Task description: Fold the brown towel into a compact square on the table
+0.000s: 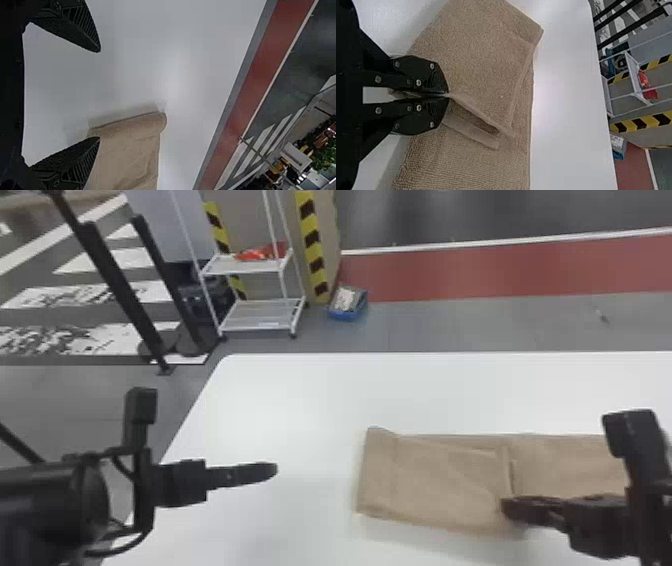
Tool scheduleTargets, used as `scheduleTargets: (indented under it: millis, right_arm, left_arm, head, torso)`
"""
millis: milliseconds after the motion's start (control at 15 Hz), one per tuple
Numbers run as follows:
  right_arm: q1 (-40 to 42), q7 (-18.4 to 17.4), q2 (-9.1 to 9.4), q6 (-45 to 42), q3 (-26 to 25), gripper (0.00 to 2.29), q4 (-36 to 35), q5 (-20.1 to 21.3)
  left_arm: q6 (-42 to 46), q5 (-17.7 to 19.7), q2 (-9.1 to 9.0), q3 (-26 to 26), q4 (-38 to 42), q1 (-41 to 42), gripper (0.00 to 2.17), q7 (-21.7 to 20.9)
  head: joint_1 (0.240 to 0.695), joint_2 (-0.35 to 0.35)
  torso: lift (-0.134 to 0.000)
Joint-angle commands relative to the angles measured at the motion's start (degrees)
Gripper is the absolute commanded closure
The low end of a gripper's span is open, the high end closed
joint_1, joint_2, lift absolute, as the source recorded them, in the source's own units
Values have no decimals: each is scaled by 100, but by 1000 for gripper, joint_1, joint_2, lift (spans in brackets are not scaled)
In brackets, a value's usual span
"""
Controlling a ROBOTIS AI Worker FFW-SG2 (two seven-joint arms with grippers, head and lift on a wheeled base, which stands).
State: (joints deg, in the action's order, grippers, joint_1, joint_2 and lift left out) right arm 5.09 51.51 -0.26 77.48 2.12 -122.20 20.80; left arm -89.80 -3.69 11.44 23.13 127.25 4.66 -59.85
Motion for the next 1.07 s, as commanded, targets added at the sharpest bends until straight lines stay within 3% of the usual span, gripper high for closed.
scheduleTargets:
  millis: [0,467,1000]
  right_arm:
    - [-78,-10,31,36,-10,421,3,47]
    - [-623,-80,31,159,-19,336,697,416]
    - [-649,-80,31,194,96,383,697,170]
  left_arm:
    - [1,0,16,-1,1,0,103,-9]
    - [1,-9,16,7,45,53,137,-115]
    - [-16,0,8,87,80,53,144,-185]
  head:
    - [695,218]
    - [695,186]
    - [695,191]
  torso:
    - [-124]
    - [-124]
    - [-124]
